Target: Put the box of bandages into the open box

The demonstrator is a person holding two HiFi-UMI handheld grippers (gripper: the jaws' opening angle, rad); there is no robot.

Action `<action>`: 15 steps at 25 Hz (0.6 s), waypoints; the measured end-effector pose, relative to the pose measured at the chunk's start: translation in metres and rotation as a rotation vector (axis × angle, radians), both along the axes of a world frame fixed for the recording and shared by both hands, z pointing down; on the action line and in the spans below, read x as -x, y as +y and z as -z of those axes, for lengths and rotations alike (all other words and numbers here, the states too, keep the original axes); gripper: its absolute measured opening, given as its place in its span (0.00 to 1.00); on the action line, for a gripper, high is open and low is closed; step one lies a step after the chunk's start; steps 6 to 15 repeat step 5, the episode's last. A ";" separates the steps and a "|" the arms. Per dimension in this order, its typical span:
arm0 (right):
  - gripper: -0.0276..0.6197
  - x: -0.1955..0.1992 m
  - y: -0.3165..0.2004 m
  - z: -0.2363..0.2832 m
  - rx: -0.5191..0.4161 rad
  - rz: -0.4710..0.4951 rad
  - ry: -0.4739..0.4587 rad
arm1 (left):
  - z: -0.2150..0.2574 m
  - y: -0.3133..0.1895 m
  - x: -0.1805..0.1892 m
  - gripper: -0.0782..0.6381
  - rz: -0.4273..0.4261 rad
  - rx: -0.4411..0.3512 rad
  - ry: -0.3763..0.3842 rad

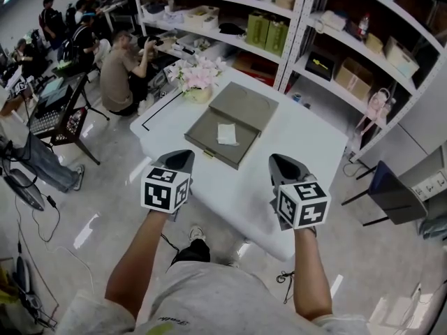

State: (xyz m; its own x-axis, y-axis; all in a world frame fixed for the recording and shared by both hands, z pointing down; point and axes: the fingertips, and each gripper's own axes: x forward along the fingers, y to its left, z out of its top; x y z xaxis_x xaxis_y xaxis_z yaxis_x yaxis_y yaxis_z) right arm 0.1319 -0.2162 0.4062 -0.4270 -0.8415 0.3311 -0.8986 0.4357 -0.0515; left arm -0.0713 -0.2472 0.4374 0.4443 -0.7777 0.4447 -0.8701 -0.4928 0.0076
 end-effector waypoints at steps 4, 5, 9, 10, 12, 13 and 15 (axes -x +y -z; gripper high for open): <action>0.05 0.003 0.000 0.001 0.001 0.005 0.004 | 0.000 0.000 0.002 0.12 -0.001 0.003 0.000; 0.05 0.004 -0.001 0.001 0.000 0.006 0.004 | 0.000 0.000 0.003 0.12 0.000 0.003 -0.001; 0.05 0.004 -0.001 0.001 0.000 0.006 0.004 | 0.000 0.000 0.003 0.12 0.000 0.003 -0.001; 0.05 0.004 -0.001 0.001 0.000 0.006 0.004 | 0.000 0.000 0.003 0.12 0.000 0.003 -0.001; 0.05 0.004 -0.001 0.001 0.000 0.006 0.004 | 0.000 0.000 0.003 0.12 0.000 0.003 -0.001; 0.05 0.004 -0.001 0.001 0.000 0.006 0.004 | 0.000 0.000 0.003 0.12 0.000 0.003 -0.001; 0.05 0.004 -0.001 0.001 0.000 0.006 0.004 | 0.000 0.000 0.003 0.12 0.000 0.003 -0.001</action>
